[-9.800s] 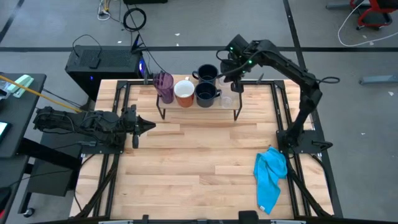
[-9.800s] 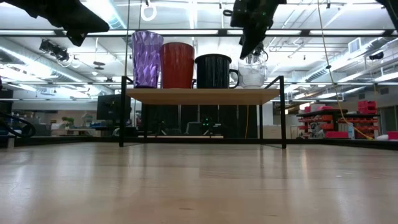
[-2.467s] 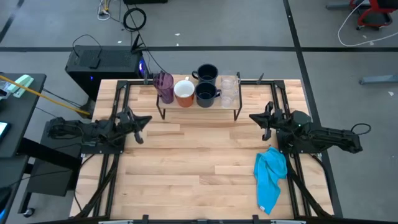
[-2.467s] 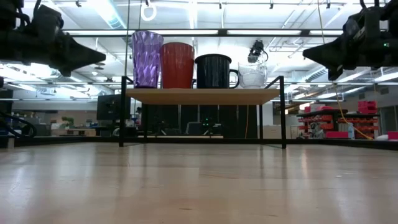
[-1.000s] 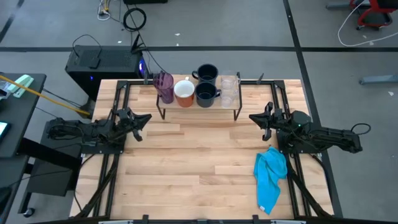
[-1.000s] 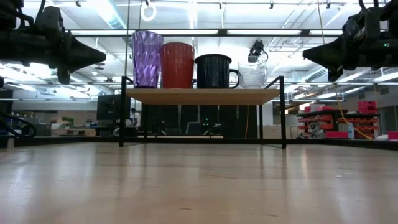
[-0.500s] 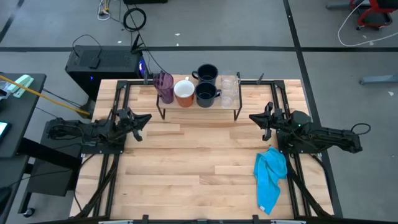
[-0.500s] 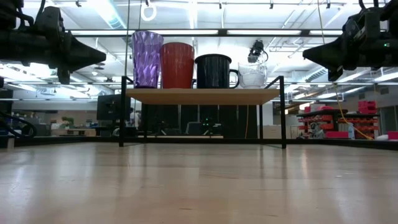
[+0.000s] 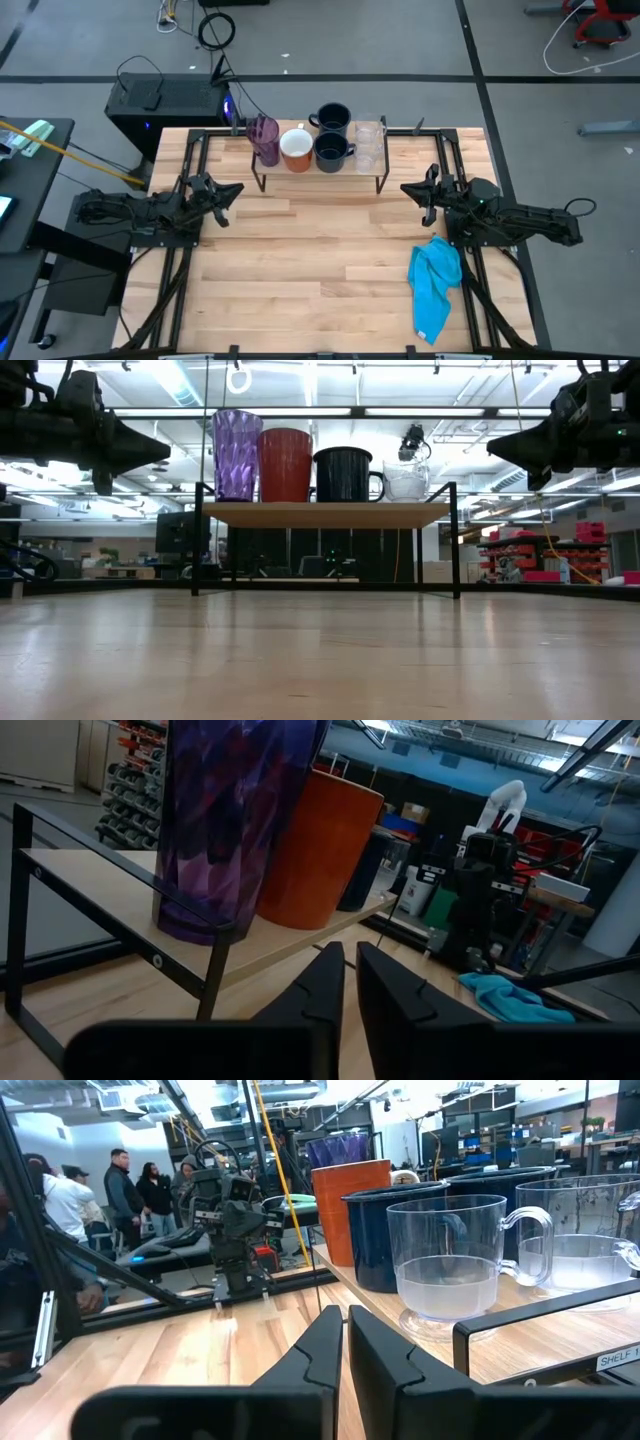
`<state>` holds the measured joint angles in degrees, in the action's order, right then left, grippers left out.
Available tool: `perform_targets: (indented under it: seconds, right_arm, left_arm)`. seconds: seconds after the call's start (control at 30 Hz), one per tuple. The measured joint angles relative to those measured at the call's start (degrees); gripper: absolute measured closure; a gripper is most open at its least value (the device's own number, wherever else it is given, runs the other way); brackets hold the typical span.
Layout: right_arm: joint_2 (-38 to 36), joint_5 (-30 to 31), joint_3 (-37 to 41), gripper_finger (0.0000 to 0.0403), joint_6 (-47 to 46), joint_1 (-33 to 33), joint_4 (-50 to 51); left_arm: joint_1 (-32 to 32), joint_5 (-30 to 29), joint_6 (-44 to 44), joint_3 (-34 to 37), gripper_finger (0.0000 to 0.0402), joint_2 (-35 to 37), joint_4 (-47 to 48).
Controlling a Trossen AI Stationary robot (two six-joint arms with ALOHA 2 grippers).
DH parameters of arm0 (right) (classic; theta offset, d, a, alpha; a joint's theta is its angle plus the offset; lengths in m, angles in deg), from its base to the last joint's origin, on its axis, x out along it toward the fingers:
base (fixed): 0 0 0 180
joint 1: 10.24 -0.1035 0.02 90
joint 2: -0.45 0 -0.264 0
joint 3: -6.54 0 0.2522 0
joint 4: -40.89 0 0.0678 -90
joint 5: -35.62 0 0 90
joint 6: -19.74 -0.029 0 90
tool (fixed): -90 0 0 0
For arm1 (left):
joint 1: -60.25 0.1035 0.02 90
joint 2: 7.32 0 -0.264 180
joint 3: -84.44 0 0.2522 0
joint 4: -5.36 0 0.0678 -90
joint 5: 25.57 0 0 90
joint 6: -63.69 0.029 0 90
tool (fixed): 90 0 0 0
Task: Stack small to large cups/mugs on shelf
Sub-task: Return to Home Position
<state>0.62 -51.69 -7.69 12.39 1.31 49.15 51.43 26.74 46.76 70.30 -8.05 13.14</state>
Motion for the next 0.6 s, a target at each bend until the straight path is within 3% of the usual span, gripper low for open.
perform_targets:
  seconds: [0.6]
  right_arm:
    - [0.01,0.00,0.00,0.0373,0.00,0.00,0.00]
  left_arm:
    - [0.00,-0.02,-0.02,0.02,0.0372,0.00,0.00]
